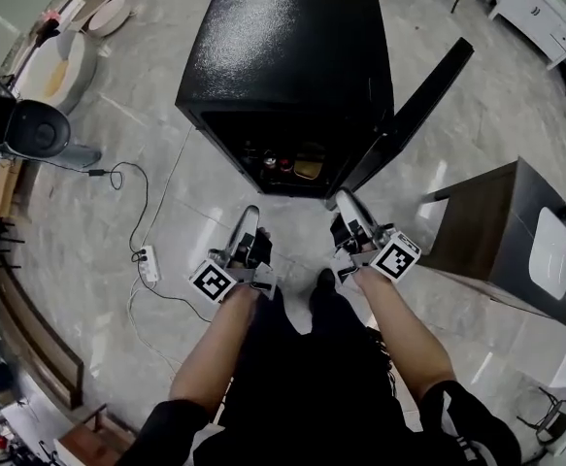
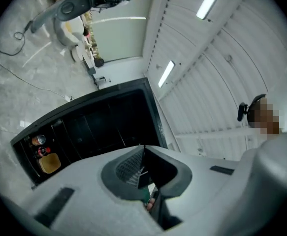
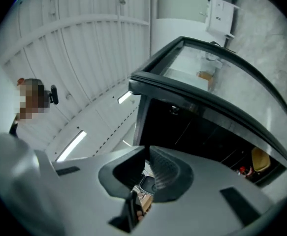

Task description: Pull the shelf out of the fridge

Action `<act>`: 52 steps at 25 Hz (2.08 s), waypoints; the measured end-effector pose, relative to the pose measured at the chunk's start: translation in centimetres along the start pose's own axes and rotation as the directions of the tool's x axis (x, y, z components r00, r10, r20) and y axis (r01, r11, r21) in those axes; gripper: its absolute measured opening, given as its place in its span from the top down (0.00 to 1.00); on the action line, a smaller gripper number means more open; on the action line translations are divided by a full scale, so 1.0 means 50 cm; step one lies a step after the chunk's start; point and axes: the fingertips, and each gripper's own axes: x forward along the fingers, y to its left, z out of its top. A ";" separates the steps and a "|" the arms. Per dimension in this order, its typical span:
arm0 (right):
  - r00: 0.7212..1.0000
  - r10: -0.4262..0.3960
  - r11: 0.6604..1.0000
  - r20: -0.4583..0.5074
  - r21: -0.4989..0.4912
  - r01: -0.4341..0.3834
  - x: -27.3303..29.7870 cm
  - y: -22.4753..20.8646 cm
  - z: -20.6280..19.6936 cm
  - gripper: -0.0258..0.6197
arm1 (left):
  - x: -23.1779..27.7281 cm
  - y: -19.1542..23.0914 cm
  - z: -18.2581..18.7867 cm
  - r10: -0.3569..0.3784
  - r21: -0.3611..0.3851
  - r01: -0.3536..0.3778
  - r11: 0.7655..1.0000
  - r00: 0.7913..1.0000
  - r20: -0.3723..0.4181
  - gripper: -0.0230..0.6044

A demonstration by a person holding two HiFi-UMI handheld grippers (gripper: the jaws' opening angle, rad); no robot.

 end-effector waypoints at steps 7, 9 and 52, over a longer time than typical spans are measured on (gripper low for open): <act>0.993 -0.076 0.988 0.090 0.141 0.063 0.042 -0.127 -0.017 0.92 | 0.010 0.138 0.048 0.058 -0.113 -0.041 0.993 0.988 0.146 0.92; 0.988 -0.104 0.979 0.117 0.187 0.081 0.047 -0.170 -0.027 0.92 | 0.009 0.185 0.057 0.082 -0.139 -0.059 0.989 0.982 0.171 0.92; 0.848 -0.432 0.863 0.308 0.415 0.290 0.111 -0.612 -0.132 0.75 | 0.198 0.611 0.042 0.238 -0.300 -0.184 0.936 0.959 0.153 0.68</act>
